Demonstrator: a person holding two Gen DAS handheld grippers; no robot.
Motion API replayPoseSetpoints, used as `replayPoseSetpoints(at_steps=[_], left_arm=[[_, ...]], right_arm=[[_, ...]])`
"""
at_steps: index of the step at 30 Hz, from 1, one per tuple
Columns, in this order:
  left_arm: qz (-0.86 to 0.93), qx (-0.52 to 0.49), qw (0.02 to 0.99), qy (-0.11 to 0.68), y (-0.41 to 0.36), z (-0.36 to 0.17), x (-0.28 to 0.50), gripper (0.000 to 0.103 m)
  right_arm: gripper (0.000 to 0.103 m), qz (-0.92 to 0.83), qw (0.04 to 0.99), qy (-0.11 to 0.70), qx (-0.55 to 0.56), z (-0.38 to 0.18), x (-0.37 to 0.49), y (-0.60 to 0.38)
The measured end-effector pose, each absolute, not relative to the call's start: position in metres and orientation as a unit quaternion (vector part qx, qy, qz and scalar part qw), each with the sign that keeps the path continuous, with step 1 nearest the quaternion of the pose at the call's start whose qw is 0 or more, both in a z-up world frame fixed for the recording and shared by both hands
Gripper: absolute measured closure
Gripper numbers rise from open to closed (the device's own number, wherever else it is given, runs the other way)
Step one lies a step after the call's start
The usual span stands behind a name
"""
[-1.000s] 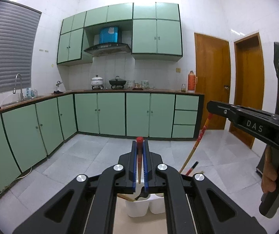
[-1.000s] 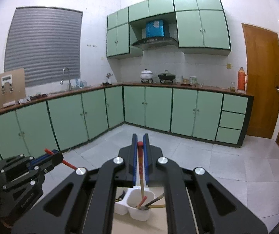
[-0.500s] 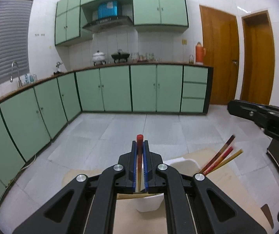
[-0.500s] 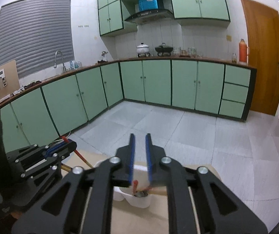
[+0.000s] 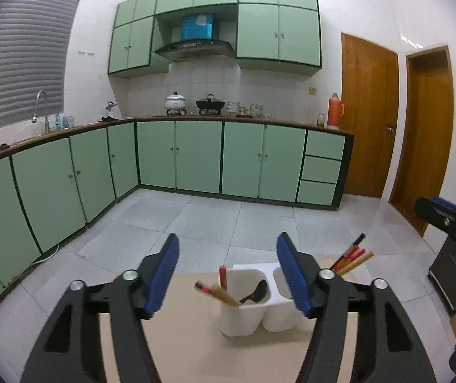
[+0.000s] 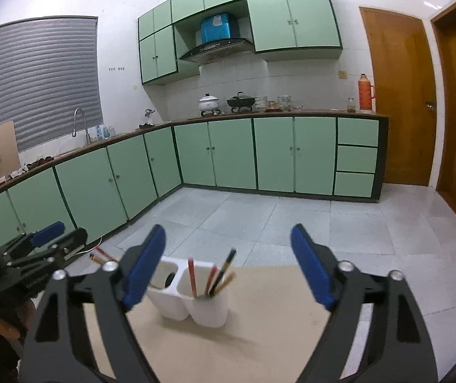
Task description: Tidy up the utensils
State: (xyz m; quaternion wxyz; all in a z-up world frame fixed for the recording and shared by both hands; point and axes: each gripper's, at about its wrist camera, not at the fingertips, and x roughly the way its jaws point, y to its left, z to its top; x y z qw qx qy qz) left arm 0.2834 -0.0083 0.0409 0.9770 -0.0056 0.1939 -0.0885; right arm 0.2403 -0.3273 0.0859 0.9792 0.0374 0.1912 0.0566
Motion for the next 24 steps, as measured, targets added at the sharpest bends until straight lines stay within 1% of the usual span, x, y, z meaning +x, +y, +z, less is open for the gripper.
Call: replayPoseSetpoints(at_steps=[1,3,5,7,10,12,17,24], left_arm=[[-0.083,-0.006,0.978,0.193,-0.006,0.04,0.275,0.034],[-0.078,-0.007,0.978,0.192,-0.002,0.039,0.263,0.029],[-0.074,-0.009,0.978,0.194,0.0,0.036,0.249,0.022],[-0.069,-0.009,0.978,0.197,0.002,0.034,0.239,0.014],[-0.066,-0.007,0.978,0.2,0.003,0.03,0.223,0.008],[-0.064,-0.001,0.977,0.203,0.003,0.029,0.212,0.006],[-0.06,0.016,0.977,0.206,-0.002,0.026,0.188,0.006],[-0.069,0.025,0.974,0.212,-0.004,0.027,0.163,0.006]], right_arm=[[0.014,0.055,0.979,0.191,0.04,0.083,0.232,-0.329],[0.013,0.053,0.979,0.194,0.042,0.079,0.218,-0.332],[0.008,0.055,0.977,0.2,0.043,0.073,0.205,-0.332],[0.006,0.058,0.976,0.204,0.042,0.069,0.192,-0.331],[0.005,0.057,0.976,0.209,0.036,0.064,0.177,-0.328],[0.005,0.056,0.974,0.215,0.034,0.062,0.171,-0.324],[0.005,0.068,0.965,0.252,0.036,0.051,0.157,-0.317],[0.005,0.082,0.961,0.259,0.048,0.051,0.134,-0.314]])
